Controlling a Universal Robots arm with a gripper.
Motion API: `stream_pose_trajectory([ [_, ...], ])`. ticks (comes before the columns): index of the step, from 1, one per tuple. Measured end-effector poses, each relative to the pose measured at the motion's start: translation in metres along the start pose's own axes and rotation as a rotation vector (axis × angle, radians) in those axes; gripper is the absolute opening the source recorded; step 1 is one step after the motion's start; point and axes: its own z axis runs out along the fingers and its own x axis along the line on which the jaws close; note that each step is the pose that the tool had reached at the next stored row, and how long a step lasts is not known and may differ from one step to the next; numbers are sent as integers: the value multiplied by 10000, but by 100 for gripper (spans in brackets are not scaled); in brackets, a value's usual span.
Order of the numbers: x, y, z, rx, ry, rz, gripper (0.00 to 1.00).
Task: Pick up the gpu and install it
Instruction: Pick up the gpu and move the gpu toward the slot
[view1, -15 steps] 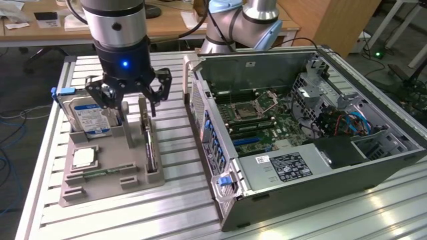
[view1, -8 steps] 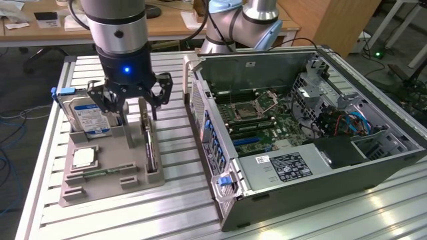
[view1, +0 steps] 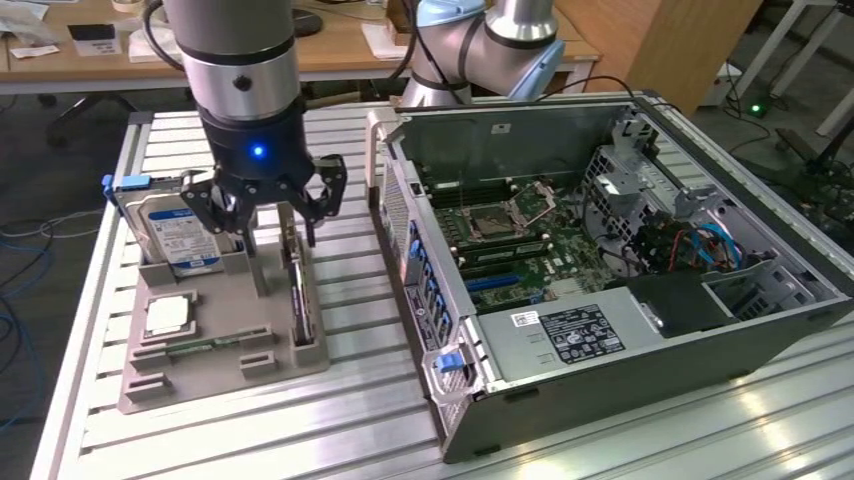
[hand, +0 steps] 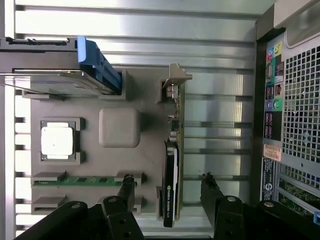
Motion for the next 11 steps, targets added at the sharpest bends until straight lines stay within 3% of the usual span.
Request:
stream_pose_trajectory([
  [11,-12,-11,154,-3,-1,1,65],
])
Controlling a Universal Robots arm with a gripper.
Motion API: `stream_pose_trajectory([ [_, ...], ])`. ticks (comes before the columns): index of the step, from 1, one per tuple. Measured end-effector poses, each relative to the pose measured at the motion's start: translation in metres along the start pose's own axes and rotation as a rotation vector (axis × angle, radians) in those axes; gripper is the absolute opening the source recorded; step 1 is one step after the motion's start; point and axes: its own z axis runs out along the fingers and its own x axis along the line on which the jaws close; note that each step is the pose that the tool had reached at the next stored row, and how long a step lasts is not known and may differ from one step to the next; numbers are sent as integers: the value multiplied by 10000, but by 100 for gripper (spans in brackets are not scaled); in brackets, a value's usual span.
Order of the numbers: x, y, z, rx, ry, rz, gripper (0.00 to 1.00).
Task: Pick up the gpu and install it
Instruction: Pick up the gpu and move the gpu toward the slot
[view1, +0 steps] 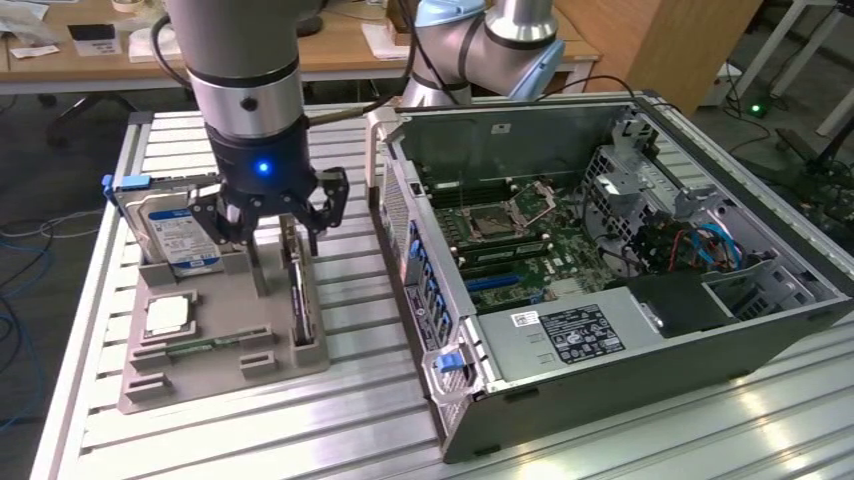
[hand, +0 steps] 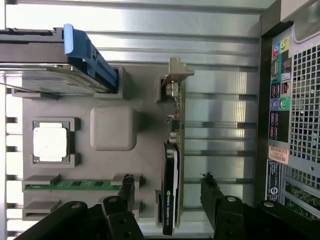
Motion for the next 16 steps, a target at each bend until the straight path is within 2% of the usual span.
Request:
stream_pose_trajectory([
  [16,-9,-7,219,2,3,0,65],
])
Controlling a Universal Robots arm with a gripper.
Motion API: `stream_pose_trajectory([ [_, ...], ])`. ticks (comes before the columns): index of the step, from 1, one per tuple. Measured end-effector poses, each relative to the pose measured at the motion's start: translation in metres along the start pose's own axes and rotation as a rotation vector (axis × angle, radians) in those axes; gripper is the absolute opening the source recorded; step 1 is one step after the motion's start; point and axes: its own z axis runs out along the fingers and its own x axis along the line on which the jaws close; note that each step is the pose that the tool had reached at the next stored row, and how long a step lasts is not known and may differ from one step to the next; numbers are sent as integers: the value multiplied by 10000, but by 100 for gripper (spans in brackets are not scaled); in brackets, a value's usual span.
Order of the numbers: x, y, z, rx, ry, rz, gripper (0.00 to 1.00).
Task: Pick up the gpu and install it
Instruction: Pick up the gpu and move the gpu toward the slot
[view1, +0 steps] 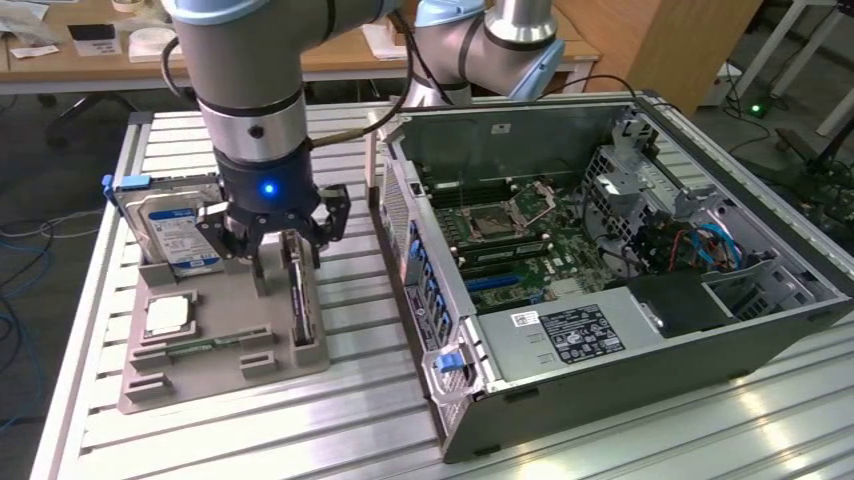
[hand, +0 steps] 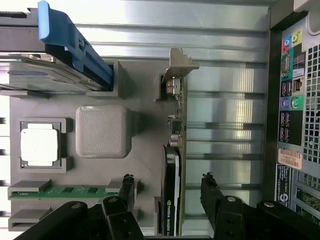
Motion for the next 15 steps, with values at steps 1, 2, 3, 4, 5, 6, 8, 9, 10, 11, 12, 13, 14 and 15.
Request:
stream_pose_trajectory([
  [1,-1,0,14,0,-1,0,65],
  [2,-1,-1,28,1,0,1,65],
  [3,-2,-2,45,0,0,0,65],
  [4,-3,-3,62,0,0,0,65],
  [5,-4,-4,80,0,0,0,65],
  [6,-4,-5,98,0,0,0,65],
  [8,-6,-6,135,1,0,1,65],
  [9,-8,-7,153,1,0,2,65],
  [10,-11,-8,172,1,-1,1,65],
  [11,-14,-8,190,0,-1,2,65],
  [12,-15,-8,208,1,0,2,65],
  [13,-17,-4,226,3,0,2,65],
  [14,-20,1,245,3,-1,2,65],
  [15,-21,3,263,5,0,1,65],
])
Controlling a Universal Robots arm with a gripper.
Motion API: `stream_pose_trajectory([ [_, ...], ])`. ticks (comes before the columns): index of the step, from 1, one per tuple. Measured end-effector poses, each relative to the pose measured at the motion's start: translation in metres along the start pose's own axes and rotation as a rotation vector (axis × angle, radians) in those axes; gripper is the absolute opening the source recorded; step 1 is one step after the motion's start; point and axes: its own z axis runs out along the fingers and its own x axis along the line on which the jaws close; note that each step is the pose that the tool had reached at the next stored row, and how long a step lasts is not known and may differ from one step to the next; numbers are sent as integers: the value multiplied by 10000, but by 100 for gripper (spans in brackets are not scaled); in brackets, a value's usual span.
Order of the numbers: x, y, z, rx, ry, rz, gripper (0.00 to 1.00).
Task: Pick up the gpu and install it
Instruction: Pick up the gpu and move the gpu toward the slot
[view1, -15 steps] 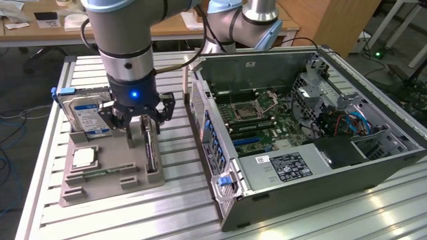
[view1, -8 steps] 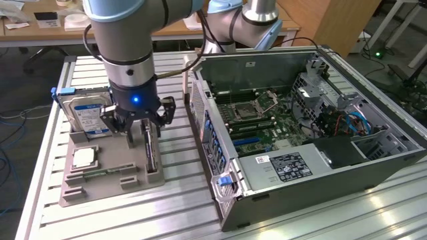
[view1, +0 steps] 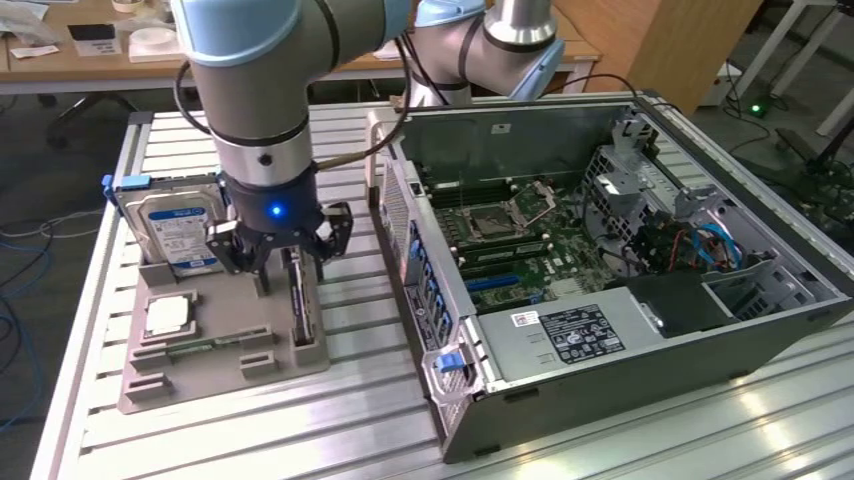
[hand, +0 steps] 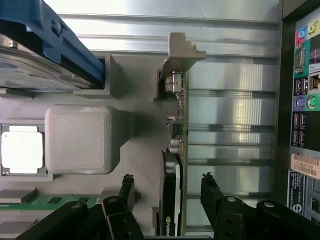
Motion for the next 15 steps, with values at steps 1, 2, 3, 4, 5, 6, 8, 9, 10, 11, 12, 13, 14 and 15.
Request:
stream_pose_trajectory([
  [1,-1,2,20,3,0,-1,65],
  [2,-2,5,38,5,0,1,65],
  [3,-4,6,56,7,-1,1,65],
  [4,-4,5,74,9,0,1,65],
  [5,-4,5,92,9,-1,1,65],
  [6,-4,4,110,9,0,1,65],
  [8,-4,3,145,10,0,3,65],
  [9,-4,2,164,10,0,2,65],
  [10,-5,1,182,9,-1,2,65],
  [11,-4,0,202,9,-1,2,65],
  [12,-4,-1,219,10,0,2,65],
  [13,-4,-1,237,9,0,2,65],
  [14,-4,-2,247,9,-1,2,65],
  [15,-4,-2,246,10,1,2,65],
])
